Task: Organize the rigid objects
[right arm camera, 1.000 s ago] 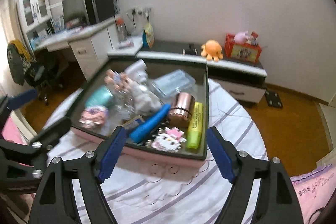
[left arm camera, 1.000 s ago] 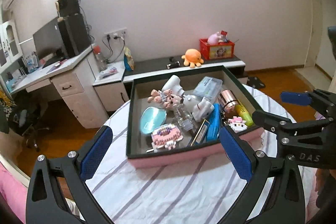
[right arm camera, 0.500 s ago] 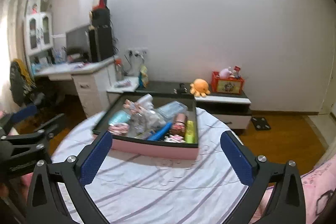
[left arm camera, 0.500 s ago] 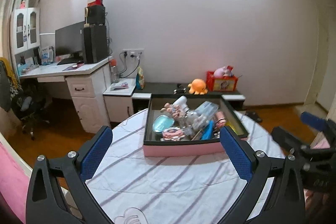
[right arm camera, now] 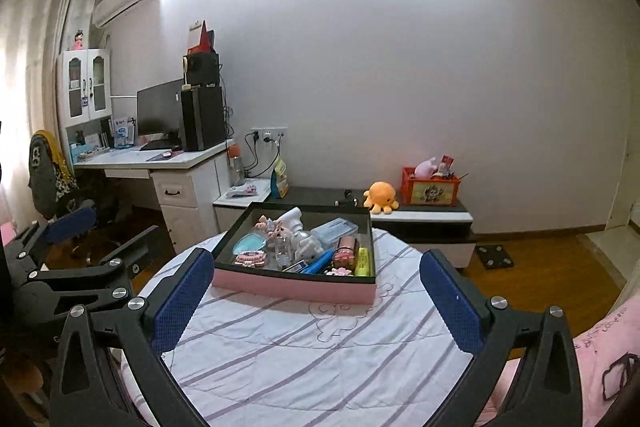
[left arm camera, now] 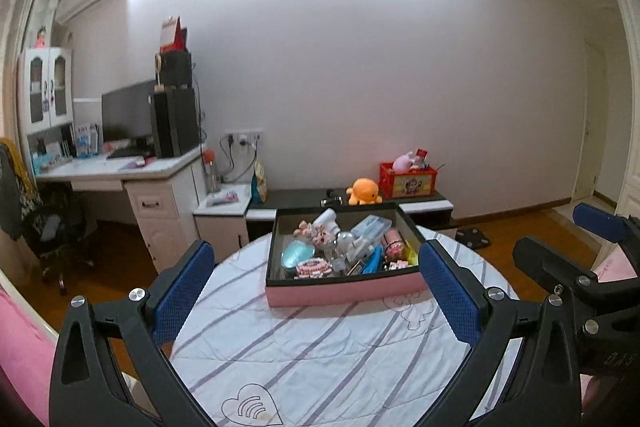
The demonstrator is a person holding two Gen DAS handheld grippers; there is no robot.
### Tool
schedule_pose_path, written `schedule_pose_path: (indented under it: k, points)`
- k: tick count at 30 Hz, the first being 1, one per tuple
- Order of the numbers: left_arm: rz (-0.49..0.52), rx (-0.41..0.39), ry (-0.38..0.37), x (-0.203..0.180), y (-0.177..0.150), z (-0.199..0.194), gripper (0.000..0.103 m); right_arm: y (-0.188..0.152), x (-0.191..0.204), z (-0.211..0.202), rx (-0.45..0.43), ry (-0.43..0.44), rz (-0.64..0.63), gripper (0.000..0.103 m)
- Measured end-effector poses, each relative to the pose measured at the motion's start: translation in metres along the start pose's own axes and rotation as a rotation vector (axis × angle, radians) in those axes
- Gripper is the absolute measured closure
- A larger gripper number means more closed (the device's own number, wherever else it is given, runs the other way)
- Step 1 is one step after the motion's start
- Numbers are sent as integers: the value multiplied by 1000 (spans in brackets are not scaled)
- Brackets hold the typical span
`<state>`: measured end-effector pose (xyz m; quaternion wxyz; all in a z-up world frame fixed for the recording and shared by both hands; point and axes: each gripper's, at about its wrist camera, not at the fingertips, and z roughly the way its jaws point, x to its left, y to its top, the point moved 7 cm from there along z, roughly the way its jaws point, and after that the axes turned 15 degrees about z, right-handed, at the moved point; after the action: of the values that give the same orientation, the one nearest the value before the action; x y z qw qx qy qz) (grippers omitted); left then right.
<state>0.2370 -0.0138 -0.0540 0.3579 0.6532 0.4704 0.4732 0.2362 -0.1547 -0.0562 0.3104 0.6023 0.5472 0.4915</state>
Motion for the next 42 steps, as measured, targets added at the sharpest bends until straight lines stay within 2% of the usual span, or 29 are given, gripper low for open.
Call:
schedule_pose_path:
  k: [8,16,32,42]
  points:
    - [18,-99,51,2,18,-49,0,10,9,-41,-79,26,-6,0]
    - [30,-177,107,4,28,-98,0,16,20,-87,-178,6,-37,0]
    - [22,-229,156,5,22,-158,0,12,29,-138,-240,27,-41,0]
    - [33,-244,167,6,24,-168,0,11,31,-146,-254,29,-40,0]
